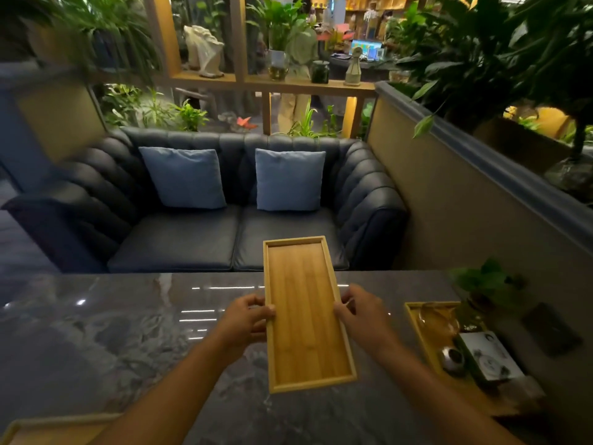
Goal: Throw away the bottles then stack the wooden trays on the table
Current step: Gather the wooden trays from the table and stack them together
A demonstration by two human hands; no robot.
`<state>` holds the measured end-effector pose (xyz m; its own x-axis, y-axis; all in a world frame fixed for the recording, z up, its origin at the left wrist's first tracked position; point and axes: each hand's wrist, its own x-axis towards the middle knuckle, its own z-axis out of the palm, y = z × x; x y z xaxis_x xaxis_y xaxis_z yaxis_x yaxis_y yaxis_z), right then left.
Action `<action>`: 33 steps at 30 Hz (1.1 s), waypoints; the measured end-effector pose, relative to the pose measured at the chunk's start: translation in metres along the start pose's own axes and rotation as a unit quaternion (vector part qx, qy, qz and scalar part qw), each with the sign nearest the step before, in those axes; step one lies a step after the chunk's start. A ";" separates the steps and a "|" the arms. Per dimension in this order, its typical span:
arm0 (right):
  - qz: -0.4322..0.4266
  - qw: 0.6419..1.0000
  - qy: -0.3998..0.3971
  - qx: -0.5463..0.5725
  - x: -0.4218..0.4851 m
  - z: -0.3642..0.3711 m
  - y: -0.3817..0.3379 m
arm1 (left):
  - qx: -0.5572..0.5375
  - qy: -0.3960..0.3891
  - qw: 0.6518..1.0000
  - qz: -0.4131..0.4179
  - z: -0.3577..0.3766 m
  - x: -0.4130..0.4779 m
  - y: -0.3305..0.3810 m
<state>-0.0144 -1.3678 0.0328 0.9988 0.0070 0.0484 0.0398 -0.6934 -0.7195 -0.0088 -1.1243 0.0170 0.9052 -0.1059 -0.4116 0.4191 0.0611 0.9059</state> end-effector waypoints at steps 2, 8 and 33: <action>0.013 1.000 -0.008 0.027 -0.006 0.017 -0.010 | -0.025 0.011 1.000 -0.002 -0.019 -0.008 -0.005; 0.063 0.992 -0.045 0.099 -0.028 0.086 -0.062 | -0.064 0.042 0.997 -0.001 -0.106 -0.036 -0.016; 0.362 0.771 0.044 0.521 -0.139 0.341 -0.251 | -0.296 0.184 0.936 -0.050 -0.325 -0.145 -0.097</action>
<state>-0.1531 -0.9492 -0.0298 0.7660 -0.1901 -0.6141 -0.4810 0.4643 -0.7437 -0.1571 -0.7925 -0.0435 0.7764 0.2020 -0.5970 0.3702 0.6204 0.6914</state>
